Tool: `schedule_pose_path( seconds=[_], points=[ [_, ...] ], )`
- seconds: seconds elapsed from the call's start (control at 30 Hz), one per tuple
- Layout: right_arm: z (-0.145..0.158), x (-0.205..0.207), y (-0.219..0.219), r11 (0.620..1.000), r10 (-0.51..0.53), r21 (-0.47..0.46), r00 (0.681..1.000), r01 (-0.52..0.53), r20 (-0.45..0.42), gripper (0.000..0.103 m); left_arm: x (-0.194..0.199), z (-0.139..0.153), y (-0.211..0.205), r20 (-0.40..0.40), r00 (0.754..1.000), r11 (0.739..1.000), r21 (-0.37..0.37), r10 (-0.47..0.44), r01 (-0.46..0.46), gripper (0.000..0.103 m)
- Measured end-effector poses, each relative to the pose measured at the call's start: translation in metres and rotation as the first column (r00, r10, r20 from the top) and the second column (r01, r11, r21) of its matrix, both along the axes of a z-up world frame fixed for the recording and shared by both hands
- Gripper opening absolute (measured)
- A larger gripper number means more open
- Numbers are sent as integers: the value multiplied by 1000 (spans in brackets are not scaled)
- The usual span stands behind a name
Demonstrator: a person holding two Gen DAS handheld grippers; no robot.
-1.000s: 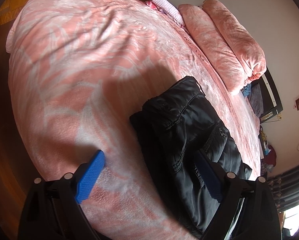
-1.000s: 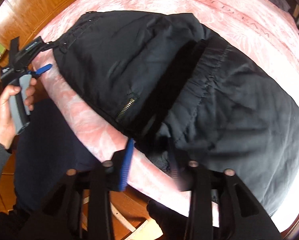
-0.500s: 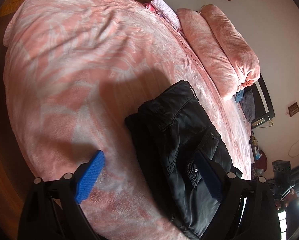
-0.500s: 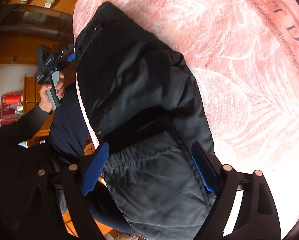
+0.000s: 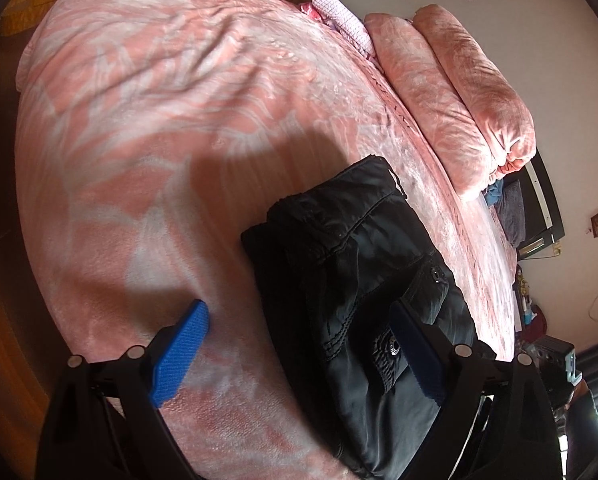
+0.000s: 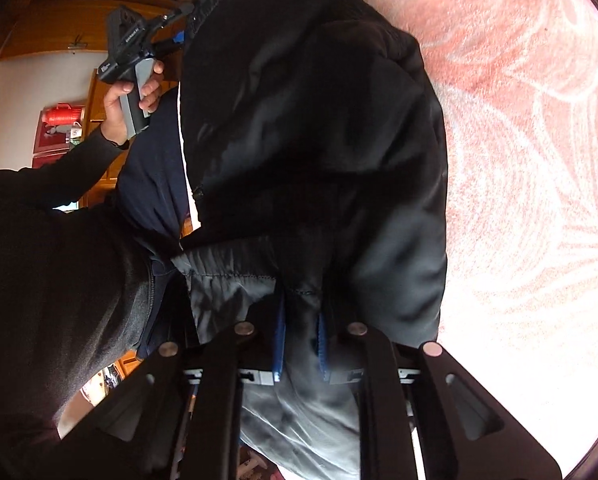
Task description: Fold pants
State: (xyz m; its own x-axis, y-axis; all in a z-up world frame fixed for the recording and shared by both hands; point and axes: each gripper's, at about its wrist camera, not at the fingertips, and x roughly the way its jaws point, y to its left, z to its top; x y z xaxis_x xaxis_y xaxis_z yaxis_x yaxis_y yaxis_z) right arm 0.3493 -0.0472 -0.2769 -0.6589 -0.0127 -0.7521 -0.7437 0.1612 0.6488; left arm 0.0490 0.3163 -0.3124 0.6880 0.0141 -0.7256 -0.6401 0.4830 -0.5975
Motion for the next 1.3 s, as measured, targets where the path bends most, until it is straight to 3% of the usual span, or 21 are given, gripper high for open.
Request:
schedule_pose_path(
  seconds=[0.13,0.2,0.27,0.43,0.5,0.57,0.67,0.8,0.93,1.1,1.3],
  points=[
    [-10,11,-6,998,-49,-33,998,50,28,12,-1,0,0,4,1000,1000,-2,3,-3,92],
    [-15,3,-3,998,-29,-57,998,32,52,21,-1,0,0,7,1000,1000,-7,4,-4,92],
    [-9,-2,4,998,2,-70,994,6,111,52,-2,0,1,9,1000,1000,-9,3,-3,92],
    [51,-1,32,999,-37,4,976,37,214,58,-9,4,3,30,999,999,-11,32,-32,92],
    [75,-7,64,999,-34,46,973,24,226,69,-11,6,5,41,998,999,-29,40,-39,92],
    [91,-16,107,997,-1,72,973,-16,229,95,-9,4,8,48,998,995,-91,39,-34,92],
    [90,-17,186,995,17,93,974,-39,228,94,-7,-2,19,73,995,979,-196,61,-45,92],
    [66,-19,281,993,43,104,986,-60,161,94,2,-12,30,111,992,954,-298,67,-31,93],
    [33,-28,348,991,78,100,991,-89,108,94,12,-31,39,104,992,920,-391,68,-22,92],
    [-16,-42,387,993,116,27,988,-119,102,94,17,-39,45,74,994,892,-451,81,-39,96],
    [-38,-41,401,990,139,9,988,-140,70,94,28,-37,40,52,998,910,-414,40,-15,99]
  ],
)
